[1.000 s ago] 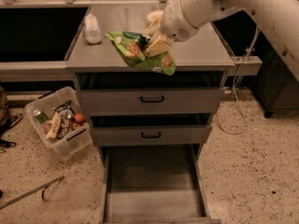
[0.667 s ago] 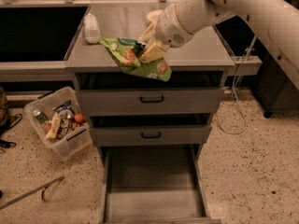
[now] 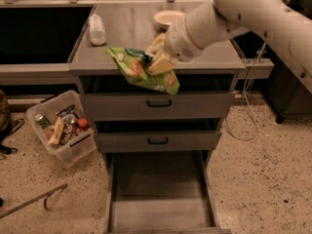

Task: Place green rice chip bag into bottom drawer

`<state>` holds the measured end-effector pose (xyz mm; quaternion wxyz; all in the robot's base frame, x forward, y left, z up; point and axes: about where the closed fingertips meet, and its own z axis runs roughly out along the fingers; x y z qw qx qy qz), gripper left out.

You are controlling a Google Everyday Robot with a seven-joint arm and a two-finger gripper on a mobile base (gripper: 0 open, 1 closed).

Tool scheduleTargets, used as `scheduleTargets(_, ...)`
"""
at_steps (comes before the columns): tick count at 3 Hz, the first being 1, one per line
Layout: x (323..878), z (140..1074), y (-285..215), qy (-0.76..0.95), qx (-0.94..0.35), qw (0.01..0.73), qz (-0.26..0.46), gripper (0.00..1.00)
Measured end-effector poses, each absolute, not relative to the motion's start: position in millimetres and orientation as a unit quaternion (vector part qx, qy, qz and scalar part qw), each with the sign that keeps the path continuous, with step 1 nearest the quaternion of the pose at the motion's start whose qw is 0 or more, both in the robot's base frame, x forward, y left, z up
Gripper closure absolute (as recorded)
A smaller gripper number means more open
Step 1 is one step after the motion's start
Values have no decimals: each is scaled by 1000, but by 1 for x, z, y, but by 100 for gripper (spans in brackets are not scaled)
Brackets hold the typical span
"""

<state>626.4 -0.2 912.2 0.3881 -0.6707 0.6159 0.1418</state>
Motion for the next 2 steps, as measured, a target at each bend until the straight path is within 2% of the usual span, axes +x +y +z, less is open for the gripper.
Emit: scheduleTargets(2,555,777,-40,693,-587,357,219,100)
